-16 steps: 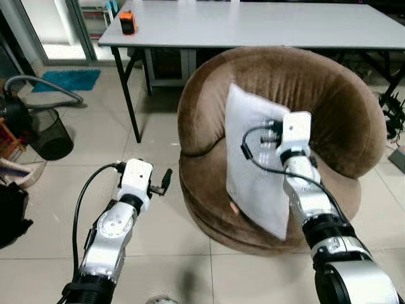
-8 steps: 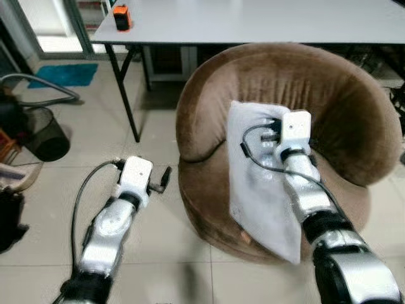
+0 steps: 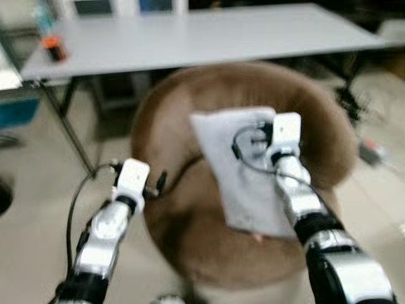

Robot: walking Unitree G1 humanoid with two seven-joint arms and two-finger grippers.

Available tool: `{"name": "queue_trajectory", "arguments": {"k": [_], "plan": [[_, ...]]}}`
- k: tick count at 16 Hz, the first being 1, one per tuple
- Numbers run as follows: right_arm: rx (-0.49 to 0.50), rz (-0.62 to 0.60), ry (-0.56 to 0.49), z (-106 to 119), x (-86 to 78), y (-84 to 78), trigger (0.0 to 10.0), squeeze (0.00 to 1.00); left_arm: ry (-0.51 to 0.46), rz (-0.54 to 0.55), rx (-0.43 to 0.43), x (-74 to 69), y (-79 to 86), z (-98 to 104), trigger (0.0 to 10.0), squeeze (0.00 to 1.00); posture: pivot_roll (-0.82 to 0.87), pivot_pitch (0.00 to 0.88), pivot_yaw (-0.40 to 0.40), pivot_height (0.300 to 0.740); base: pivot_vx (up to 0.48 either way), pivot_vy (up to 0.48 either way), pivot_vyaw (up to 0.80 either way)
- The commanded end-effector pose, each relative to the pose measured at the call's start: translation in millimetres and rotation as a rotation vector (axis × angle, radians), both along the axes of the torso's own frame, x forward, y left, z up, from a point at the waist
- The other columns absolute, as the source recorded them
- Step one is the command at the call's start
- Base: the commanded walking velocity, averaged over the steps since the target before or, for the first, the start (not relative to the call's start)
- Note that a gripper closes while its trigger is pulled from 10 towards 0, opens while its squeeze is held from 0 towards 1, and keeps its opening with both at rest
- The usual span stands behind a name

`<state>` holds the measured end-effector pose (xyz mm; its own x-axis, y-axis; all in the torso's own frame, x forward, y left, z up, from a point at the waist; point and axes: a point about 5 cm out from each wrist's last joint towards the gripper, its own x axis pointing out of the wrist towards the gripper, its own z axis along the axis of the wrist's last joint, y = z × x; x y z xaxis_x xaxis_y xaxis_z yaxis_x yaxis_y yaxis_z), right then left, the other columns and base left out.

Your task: Move the pillow to the sofa from floor

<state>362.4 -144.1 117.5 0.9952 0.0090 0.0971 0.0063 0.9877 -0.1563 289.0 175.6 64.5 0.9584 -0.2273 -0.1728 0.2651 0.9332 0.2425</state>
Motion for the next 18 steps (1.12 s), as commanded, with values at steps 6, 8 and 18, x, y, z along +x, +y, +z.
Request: {"name": "queue_trajectory", "arguments": {"k": [6,8,18], "plan": [[-0.029,-0.018,-0.023,7.2,4.0,-7.2,10.0,0.00,-0.029,0.026,-0.013,0.1,-5.1,2.3,10.0,0.00,0.14,0.000,-0.004,0.740,0.320,0.000,0.00],[-0.033,0.015,-0.025,13.7,8.3,-0.8,10.0,0.00,-0.028,0.038,-0.010,-0.2,-4.4,1.4,10.0,0.00,0.15,0.000,-0.010,0.740,0.000,0.000,0.00],[-0.147,0.274,-0.002,79.8,43.1,71.8,10.0,0.00,-0.005,0.117,-0.020,-26.2,4.0,-7.1,10.0,0.00,0.27,0.040,-0.076,0.740,0.000,0.000,0.00]]}}
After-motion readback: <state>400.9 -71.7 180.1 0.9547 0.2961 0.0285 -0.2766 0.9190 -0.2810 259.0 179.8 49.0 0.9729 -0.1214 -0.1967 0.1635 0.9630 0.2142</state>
